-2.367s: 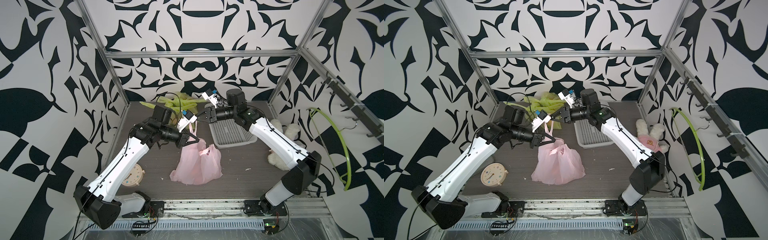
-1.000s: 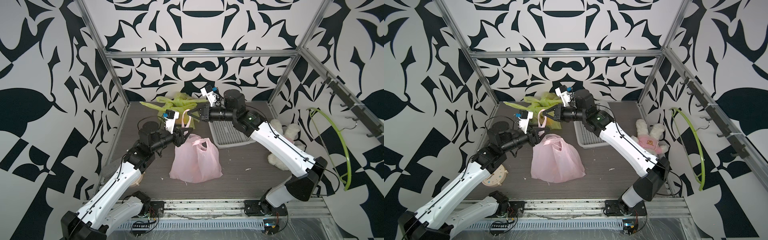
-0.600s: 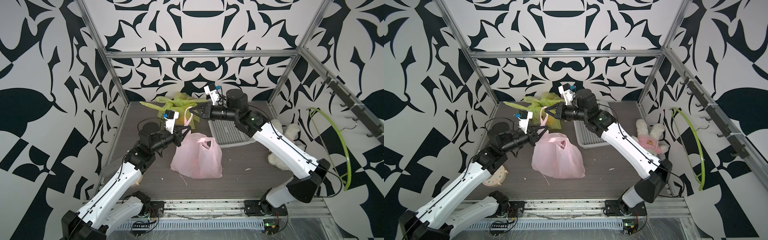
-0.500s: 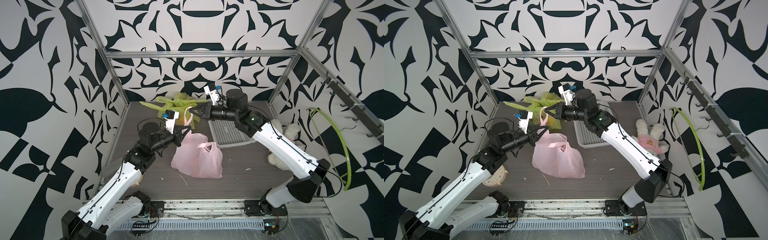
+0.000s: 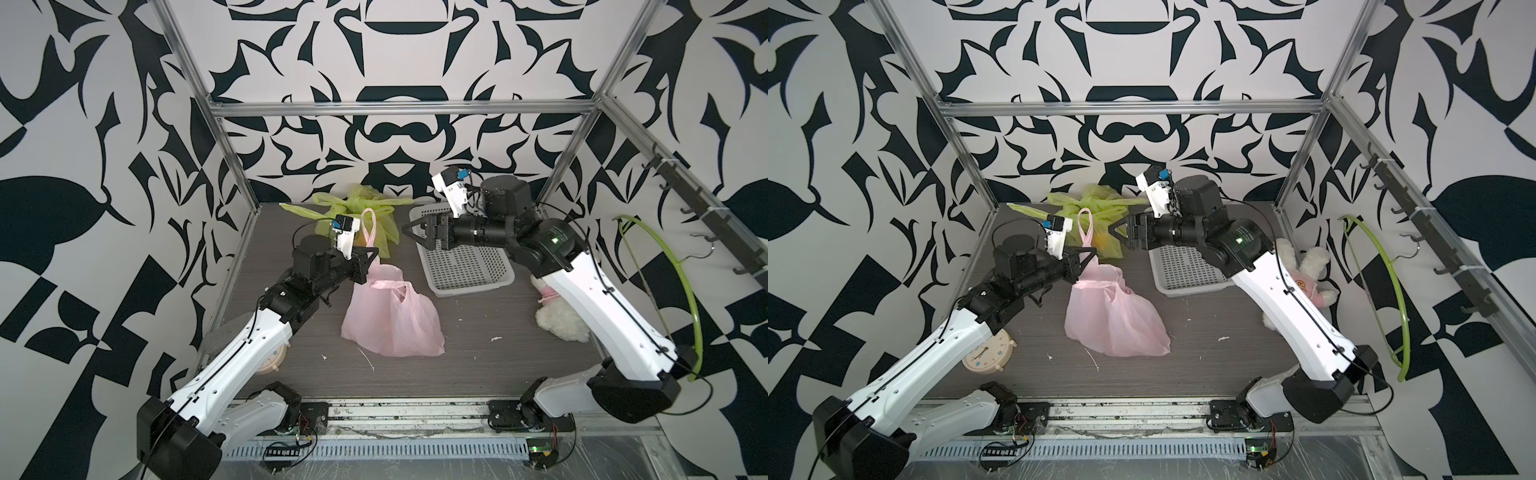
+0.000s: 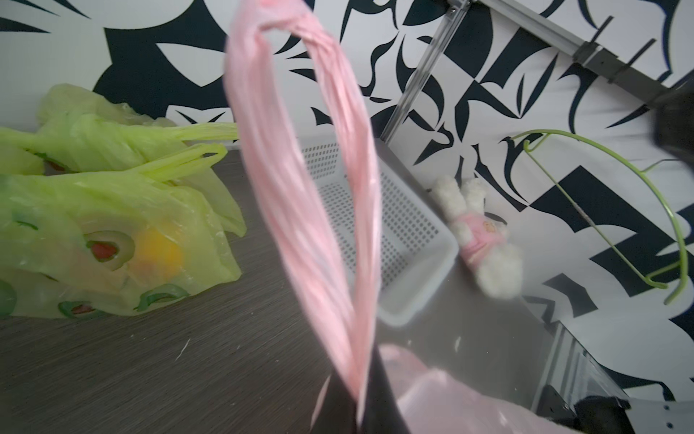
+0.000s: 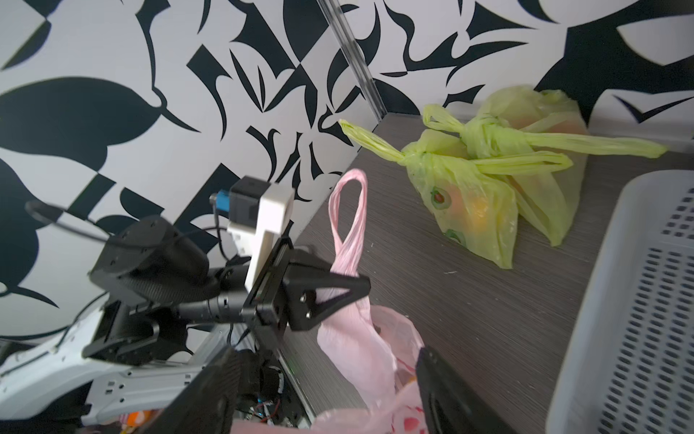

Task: Place the peach into a plastic bag & tie a knot
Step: Cross the plastic bag at the center of the board.

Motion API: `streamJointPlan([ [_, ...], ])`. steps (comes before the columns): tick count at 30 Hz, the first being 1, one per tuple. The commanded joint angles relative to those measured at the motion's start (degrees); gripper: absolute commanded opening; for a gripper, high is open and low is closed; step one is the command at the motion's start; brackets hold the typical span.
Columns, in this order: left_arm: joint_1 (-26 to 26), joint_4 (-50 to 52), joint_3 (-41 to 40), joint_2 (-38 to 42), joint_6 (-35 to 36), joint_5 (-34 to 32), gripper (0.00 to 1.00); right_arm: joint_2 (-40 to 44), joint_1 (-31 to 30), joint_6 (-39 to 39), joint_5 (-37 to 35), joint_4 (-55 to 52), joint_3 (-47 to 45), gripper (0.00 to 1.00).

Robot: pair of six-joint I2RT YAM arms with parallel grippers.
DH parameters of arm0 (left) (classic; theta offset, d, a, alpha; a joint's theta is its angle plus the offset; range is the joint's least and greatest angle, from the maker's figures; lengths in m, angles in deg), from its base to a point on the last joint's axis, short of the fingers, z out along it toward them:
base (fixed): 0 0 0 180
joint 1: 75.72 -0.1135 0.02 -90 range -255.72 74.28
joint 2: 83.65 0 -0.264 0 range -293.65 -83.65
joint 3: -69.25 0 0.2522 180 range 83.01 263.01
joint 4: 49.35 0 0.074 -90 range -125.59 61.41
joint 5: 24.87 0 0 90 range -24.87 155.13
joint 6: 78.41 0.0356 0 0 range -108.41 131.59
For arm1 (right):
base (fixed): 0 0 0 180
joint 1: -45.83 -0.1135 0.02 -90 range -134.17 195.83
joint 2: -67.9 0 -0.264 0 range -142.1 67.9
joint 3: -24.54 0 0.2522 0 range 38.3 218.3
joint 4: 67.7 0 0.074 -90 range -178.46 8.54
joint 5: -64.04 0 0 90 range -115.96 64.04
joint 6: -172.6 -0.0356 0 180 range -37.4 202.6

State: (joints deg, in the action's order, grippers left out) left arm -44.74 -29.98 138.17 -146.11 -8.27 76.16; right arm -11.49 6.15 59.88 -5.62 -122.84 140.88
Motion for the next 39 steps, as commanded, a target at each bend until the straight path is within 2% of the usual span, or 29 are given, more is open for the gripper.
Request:
streamJointPlan([
  [1,-0.44,2.77,3.07,-1.91,-0.61,-2.04,0.00,1.49,-4.05,9.14,-8.70,-4.97,3.07,0.76],
  [5,-1.36,4.14,4.86,-3.80,-1.21,-1.53,0.00,-0.17,-11.24,14.47,-8.90,-7.23,7.07,0.65],
  [7,-2.12,4.50,5.48,-4.54,-1.28,-1.01,0.00,-1.23,-13.85,16.33,-7.67,-8.42,9.05,0.66],
  [9,-2.65,4.35,5.75,-4.91,-1.49,0.01,0.00,-2.38,-15.59,17.65,-7.66,-9.71,10.90,0.70],
  [12,-2.77,4.24,6.10,-5.18,-1.33,1.05,0.00,-4.87,-17.80,19.44,-10.29,-12.29,14.01,0.75],
  [15,-2.81,4.33,6.28,-5.19,-1.08,1.62,0.00,-7.82,-18.69,20.54,-13.66,-14.95,17.51,0.76],
  [21,-2.86,4.76,6.46,-5.14,-0.71,2.15,0.00,-9.96,-19.43,21.31,-12.73,-16.67,20.29,0.75],
  [26,-2.94,4.85,6.45,-5.10,-0.62,2.77,0.00,-10.58,-19.45,21.67,-13.53,-18.36,20.98,0.60],
  [27,-2.95,4.85,6.46,-5.11,-0.62,2.93,0.00,-10.77,-19.46,21.69,-13.87,-18.53,21.10,0.54],
  [30,-2.94,4.94,6.61,-5.22,-0.46,3.85,0.00,-10.70,-19.43,21.66,-15.25,-18.06,21.02,0.28],
  [32,-2.95,4.94,6.70,-5.22,-0.20,5.30,0.00,-10.46,-19.44,21.48,-15.33,-16.93,20.33,0.20],
  [35,-2.94,4.28,6.44,-4.48,0.95,11.92,0.00,-10.52,-19.47,21.23,-16.71,-15.08,19.81,0.01],
  [39,-2.92,2.76,5.55,-2.77,2.34,24.93,0.00,-9.92,-19.47,21.48,-18.76,-11.70,17.06,0.00],
])
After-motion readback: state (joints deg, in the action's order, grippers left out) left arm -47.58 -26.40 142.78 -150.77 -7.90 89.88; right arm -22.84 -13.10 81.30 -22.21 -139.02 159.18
